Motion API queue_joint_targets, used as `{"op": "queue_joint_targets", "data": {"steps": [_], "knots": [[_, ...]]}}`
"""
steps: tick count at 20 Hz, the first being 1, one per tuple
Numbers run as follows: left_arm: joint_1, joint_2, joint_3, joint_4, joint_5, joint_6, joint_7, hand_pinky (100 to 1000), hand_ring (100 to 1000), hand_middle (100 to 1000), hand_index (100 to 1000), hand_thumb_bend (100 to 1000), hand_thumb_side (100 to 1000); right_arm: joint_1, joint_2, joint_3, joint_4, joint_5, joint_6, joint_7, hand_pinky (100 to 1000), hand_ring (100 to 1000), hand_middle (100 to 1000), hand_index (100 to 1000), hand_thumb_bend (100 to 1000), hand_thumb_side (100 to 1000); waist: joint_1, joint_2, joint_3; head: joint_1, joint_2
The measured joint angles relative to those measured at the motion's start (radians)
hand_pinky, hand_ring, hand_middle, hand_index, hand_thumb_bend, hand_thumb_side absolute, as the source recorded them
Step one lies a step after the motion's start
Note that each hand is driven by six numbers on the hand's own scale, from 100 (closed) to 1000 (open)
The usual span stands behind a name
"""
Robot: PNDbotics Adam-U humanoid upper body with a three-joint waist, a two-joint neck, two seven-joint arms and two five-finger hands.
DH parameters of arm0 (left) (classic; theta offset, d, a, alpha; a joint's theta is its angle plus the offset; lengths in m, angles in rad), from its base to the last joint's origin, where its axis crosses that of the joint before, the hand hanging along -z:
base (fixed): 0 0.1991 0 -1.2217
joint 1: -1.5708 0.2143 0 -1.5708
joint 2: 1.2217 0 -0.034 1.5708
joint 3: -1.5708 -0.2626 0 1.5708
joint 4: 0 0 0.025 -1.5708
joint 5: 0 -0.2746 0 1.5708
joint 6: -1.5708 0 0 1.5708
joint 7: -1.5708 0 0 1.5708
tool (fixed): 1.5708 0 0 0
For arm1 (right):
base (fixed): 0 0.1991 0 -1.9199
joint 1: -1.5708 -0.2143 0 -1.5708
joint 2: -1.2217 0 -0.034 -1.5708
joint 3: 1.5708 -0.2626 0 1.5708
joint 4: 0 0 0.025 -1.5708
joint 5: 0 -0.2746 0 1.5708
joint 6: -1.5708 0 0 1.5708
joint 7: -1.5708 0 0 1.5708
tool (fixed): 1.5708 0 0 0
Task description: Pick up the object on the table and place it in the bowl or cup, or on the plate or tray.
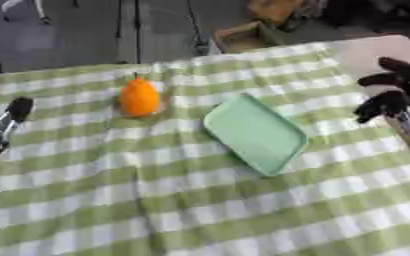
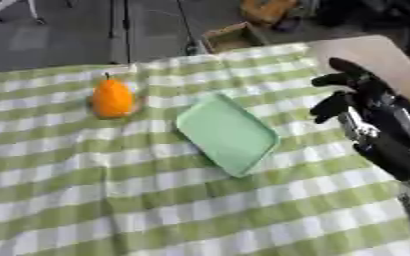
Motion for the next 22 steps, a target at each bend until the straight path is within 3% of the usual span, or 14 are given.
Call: {"op": "queue_joint_targets", "data": {"steps": [7, 12, 18, 22], "knots": [[-0.185, 0.066, -0.109, 0.315, -0.001, -0.017, -0.121, 706, 778, 808, 906, 723, 660, 0.001, 0.001, 0.008, 0.0, -0.001, -0.003, 0.008, 570, 608, 781, 974, 100, 554, -0.017, 0.0, -0.012, 0.006, 0.0], [-0.301, 0.069, -0.174, 0.497, -0.061, -0.037, -0.142, 713, 773, 808, 911, 798, 635, 0.001, 0.005, 0.015, -0.003, -0.006, -0.002, 0.016, 571, 609, 781, 974, 100, 555, -0.017, 0.0, -0.025, 0.011, 0.0], [-0.413, 0.062, -0.247, 0.638, -0.185, -0.107, -0.151, 723, 772, 807, 914, 834, 609, 0.001, 0.006, 0.023, -0.009, -0.011, 0.0, 0.026, 571, 609, 781, 974, 100, 555, -0.017, 0.0, -0.04, 0.017, 0.0], [-0.437, 0.039, -0.269, 0.695, -0.251, -0.143, -0.157, 725, 767, 792, 909, 814, 625, 0.001, 0.006, 0.026, -0.015, -0.017, 0.0, 0.031, 571, 609, 781, 974, 100, 556, -0.017, 0.0, -0.049, 0.023, 0.0]]}}
